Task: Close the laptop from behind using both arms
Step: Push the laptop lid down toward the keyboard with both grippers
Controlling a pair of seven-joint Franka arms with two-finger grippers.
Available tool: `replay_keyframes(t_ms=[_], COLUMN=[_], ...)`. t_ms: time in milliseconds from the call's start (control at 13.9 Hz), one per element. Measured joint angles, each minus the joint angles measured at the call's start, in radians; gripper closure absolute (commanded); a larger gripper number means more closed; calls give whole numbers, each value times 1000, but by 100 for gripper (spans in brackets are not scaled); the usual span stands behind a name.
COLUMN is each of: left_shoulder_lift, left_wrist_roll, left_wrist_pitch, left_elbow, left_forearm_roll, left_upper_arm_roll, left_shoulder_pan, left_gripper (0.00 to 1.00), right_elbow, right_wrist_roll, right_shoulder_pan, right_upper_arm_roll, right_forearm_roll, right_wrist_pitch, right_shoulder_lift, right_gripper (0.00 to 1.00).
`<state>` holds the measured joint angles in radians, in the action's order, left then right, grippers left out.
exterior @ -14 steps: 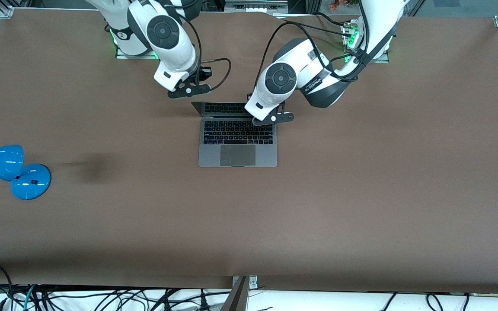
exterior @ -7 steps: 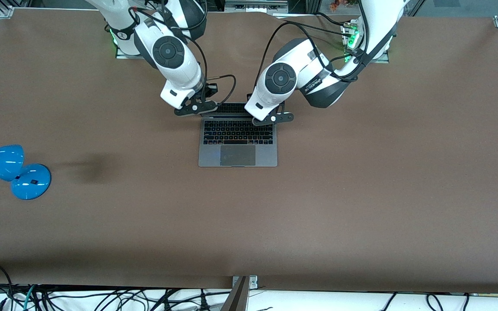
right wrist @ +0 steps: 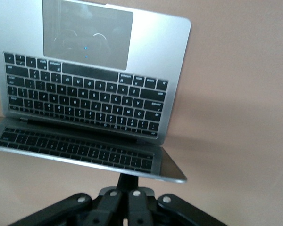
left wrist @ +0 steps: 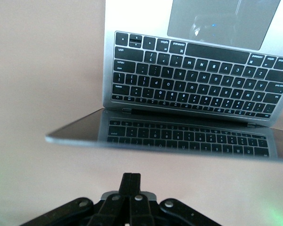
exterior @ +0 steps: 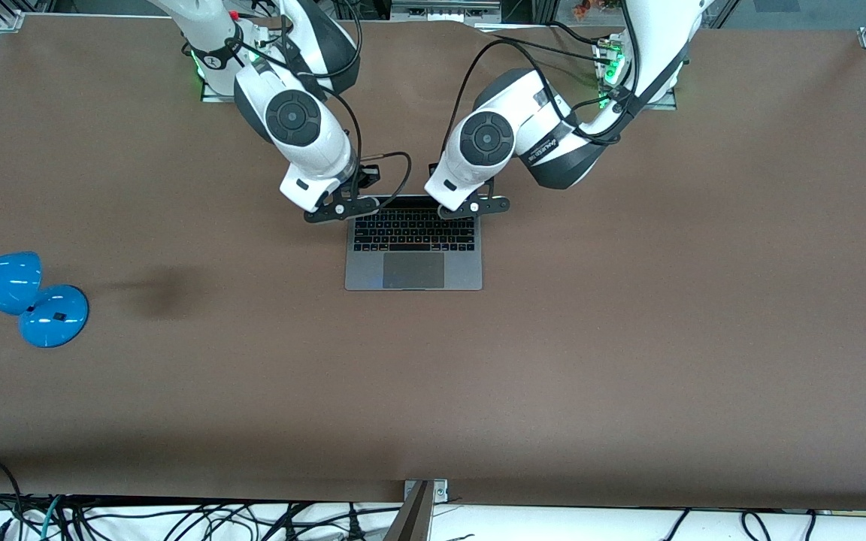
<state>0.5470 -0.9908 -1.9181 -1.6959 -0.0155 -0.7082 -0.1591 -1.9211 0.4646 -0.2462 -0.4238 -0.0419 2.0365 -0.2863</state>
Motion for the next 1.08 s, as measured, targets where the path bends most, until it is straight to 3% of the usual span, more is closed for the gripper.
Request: replay_keyframes(t_ms=[433,1082], left_shoulder_lift=[56,223], left_wrist_roll=[0,0], left_wrist_pitch=[-37,-43], left_elbow=[11,162], left_forearm_roll=[56,125], left_upper_arm_roll=[5,50], left_shoulder_pan=[0,-1], left_gripper=[100,100], right_elbow=[95,231], right_wrist_roll=[0,0], right_shoulder_pan=[1,3], right_upper_arm_roll=[22,49], right_forearm_roll=[29,82], right_wrist_pitch=[0,10], right_shoulder_lift=[-93,-237], right_gripper=[100,100])
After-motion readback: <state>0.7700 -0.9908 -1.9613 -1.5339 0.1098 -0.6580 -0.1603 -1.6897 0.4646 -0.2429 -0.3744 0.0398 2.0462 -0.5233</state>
